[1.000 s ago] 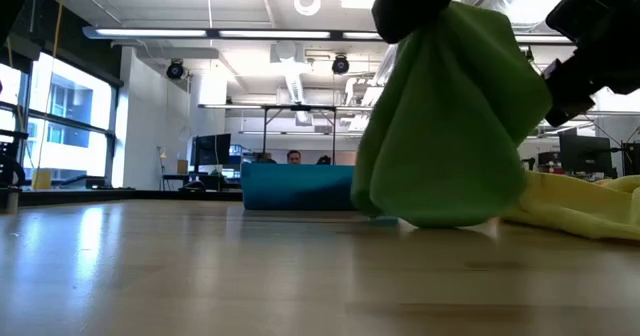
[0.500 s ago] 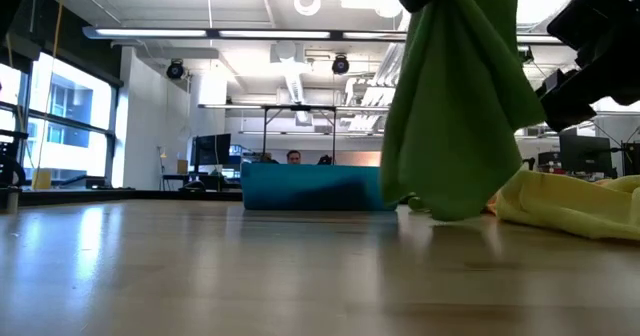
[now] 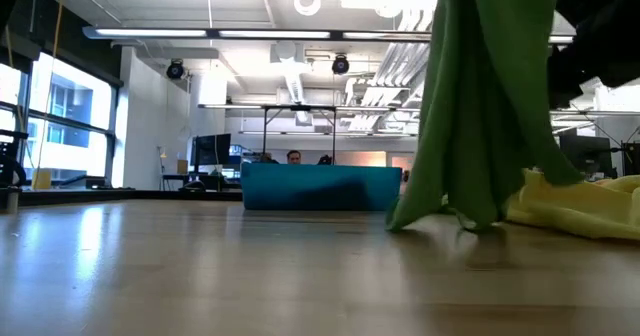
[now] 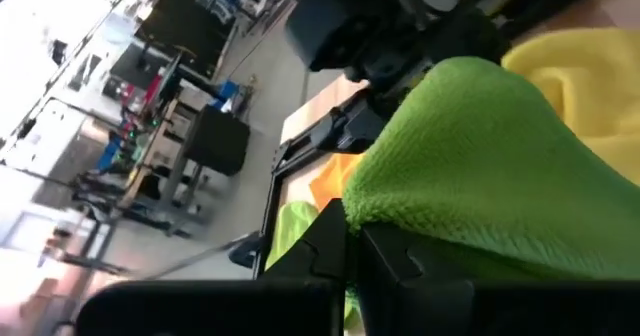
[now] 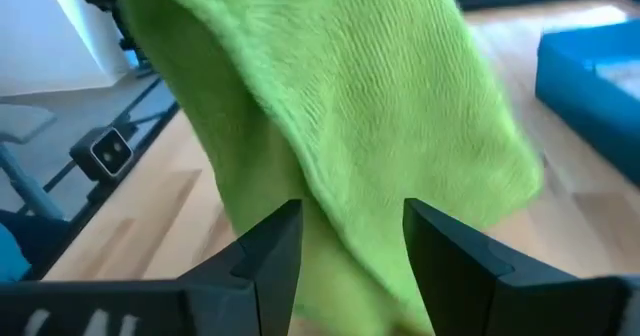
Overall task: Fold microfiber towels
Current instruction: Fold the bottom left green microfiber cloth
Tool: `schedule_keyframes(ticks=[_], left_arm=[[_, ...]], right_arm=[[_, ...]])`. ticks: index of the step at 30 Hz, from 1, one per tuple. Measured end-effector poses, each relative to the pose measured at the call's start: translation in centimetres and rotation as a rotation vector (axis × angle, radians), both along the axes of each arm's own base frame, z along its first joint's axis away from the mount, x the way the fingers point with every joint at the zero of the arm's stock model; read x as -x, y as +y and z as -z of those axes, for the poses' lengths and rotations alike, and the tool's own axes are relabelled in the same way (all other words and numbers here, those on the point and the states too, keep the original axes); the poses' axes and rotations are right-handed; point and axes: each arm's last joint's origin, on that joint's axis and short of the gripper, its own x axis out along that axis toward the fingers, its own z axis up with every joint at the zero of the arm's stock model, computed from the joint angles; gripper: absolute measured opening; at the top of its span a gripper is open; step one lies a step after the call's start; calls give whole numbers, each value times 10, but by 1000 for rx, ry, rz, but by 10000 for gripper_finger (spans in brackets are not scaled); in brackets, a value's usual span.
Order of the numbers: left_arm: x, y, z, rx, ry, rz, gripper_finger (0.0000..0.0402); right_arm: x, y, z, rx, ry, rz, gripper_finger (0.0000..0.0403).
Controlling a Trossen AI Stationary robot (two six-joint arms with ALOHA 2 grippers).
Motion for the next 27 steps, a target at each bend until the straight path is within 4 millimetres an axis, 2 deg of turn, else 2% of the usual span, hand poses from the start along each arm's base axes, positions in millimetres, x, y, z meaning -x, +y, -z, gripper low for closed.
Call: schedule_keyframes(ticks=[7, 13, 21, 27], left_arm=[[-1, 11, -1, -1, -20, -70, 1], [-5, 40, -2, 17, -46, -137, 1], [-10, 83, -1, 234, -183, -195, 1], [-12, 100, 0, 391, -253, -178, 1]], right_arm=[[-1, 1, -2, -48, -9, -6, 167], [-1, 2, 0, -74, 15, -25, 167], [-7, 2, 12, 22, 75, 42, 167], [-13, 1, 27, 156, 151, 132, 167]])
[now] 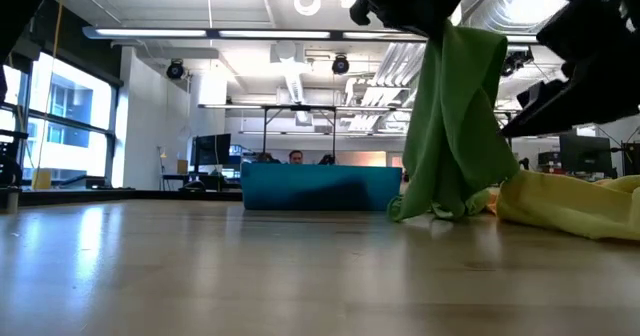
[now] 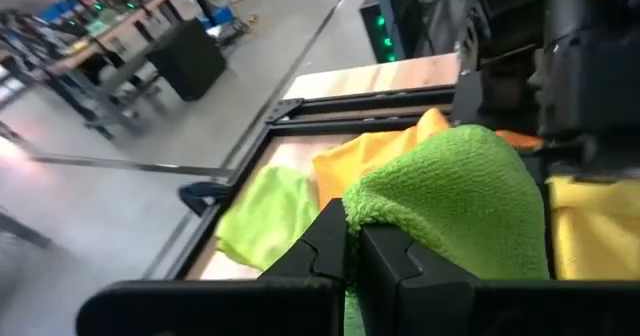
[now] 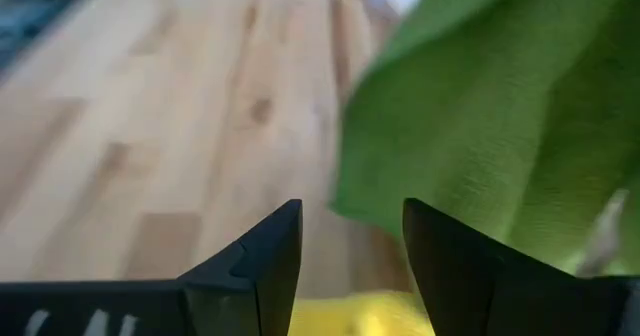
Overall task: Fold microfiber towels
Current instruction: Fold the bottom left green microfiber cloth
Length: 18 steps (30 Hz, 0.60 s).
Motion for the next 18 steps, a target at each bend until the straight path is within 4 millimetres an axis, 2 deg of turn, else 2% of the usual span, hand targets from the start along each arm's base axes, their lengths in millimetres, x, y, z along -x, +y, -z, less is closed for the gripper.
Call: schedule_keyframes(ticks=[3, 6, 11, 14, 18], left_arm=[[0, 2, 1, 35, -6, 23, 1], [2, 0, 7, 57, 58, 56, 1], [10, -6, 20, 107, 191, 46, 1], [12, -11, 23, 134, 209, 44, 1], [11, -21, 24, 174, 221, 131, 1]], right_arm=[[-1, -1, 4, 49, 16, 54, 167], [-2, -2, 3, 51, 4, 68, 167], [-4, 0, -6, -2, -86, 55, 167], [-6, 1, -13, -34, -156, 58, 167], [-8, 1, -18, -56, -205, 73, 167]])
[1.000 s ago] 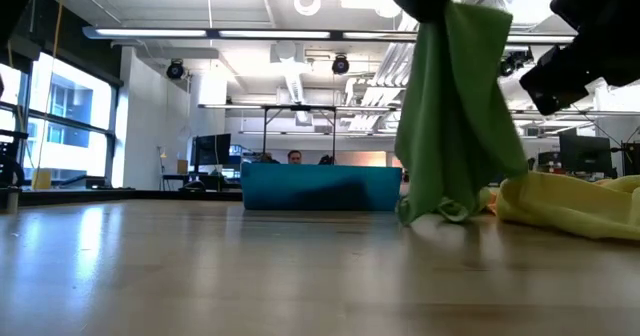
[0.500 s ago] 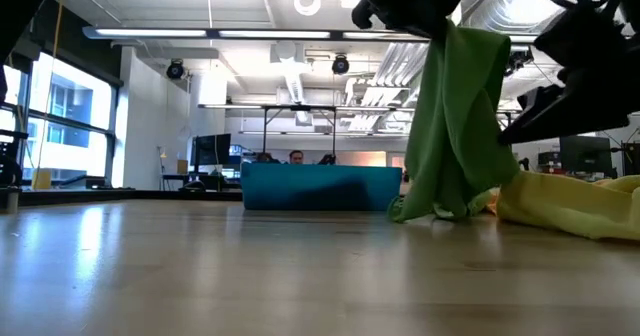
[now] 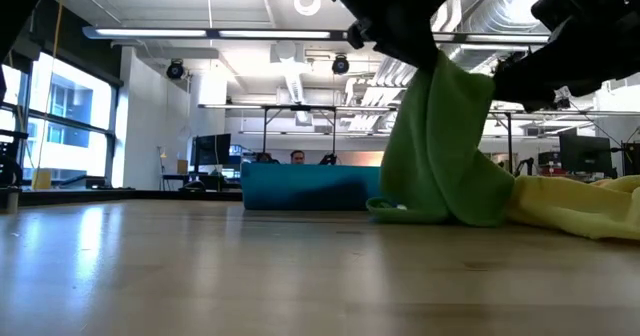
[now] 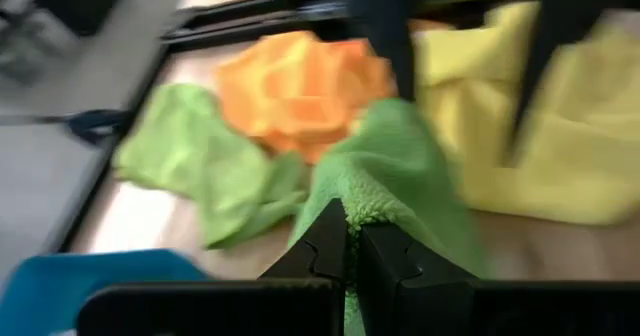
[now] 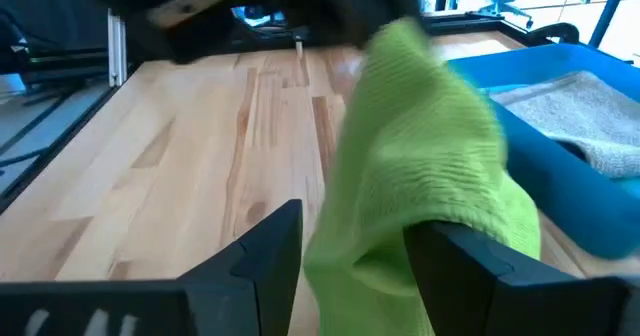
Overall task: Fold microfiber towels
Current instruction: Fold the bottom left green microfiber cloth
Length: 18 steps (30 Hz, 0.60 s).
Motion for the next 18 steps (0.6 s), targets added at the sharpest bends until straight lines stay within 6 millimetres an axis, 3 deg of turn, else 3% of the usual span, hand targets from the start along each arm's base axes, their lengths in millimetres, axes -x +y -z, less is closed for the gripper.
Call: schedule_keyframes(ticks=[6, 11, 18], left_arm=[[2, -17, -2, 108, -26, 21, 1], [11, -20, -18, 115, -52, -5, 1], [18, -21, -37, 129, -88, 11, 1]], right_arm=[[2, 3, 4, 65, 45, -71, 167], [6, 8, 9, 173, 94, -137, 167], [7, 7, 9, 213, 92, -65, 167]])
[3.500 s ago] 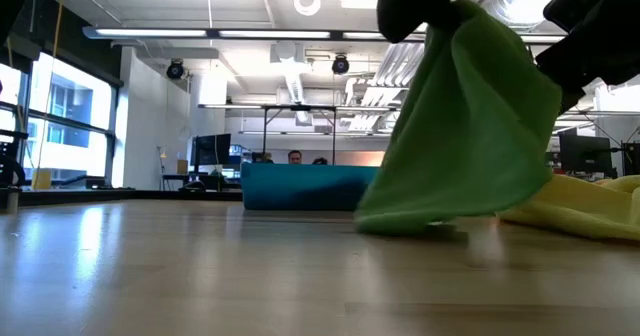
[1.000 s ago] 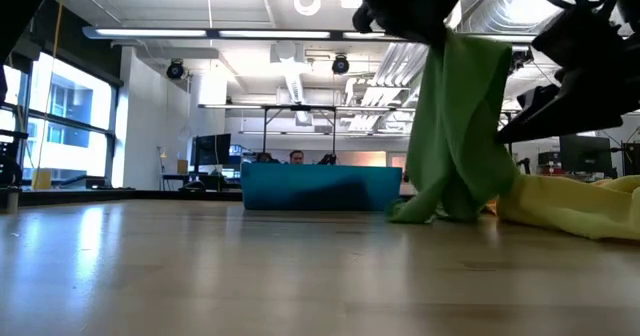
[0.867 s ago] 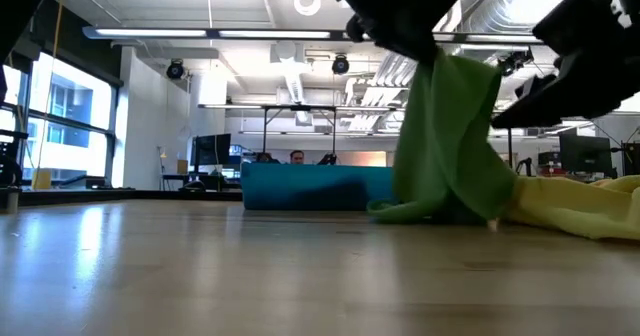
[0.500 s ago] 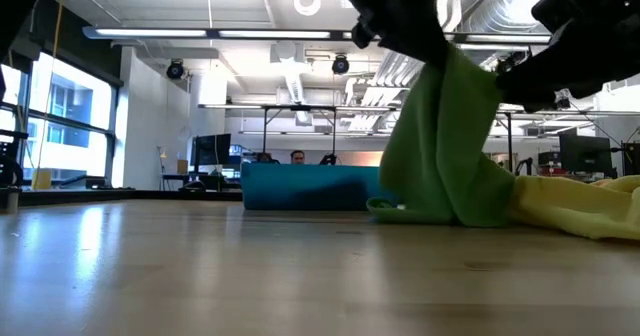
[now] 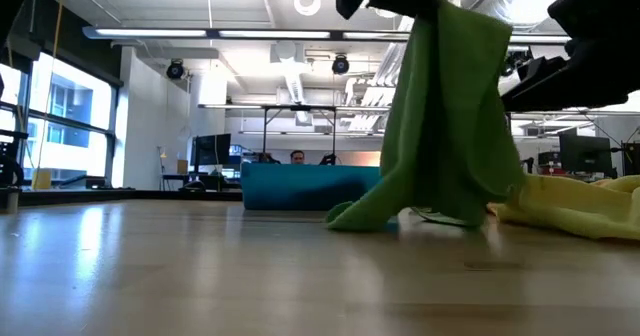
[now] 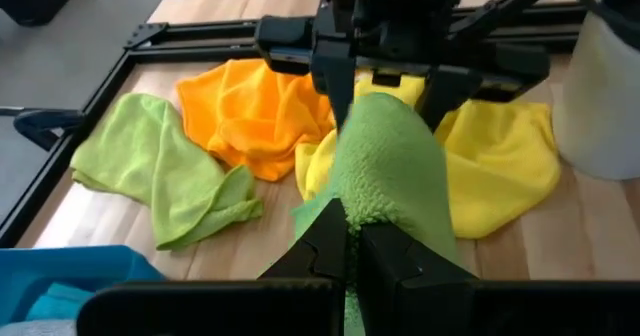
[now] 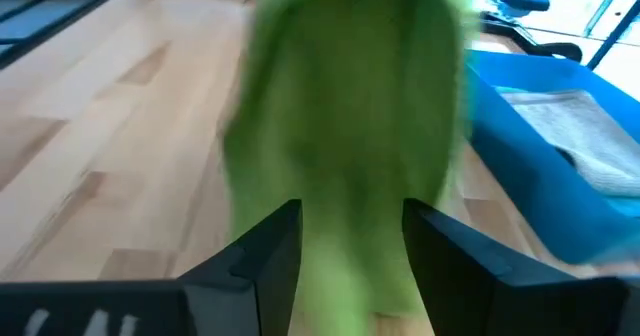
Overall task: Fold microfiber towels
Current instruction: Fold the bottom left green microfiber cloth
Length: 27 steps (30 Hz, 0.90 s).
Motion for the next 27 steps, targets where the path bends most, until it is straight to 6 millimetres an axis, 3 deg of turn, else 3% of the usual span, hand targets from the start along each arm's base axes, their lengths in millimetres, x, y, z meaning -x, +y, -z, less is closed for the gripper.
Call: schedule_keyframes(ticks=[7, 27], left_arm=[[5, 0, -10, 0, -17, 11, 1], [5, -4, -10, -7, -12, 26, 1]], right_arm=[[0, -1, 0, 11, -6, 29, 167], [-1, -5, -6, 130, -74, 174, 167]])
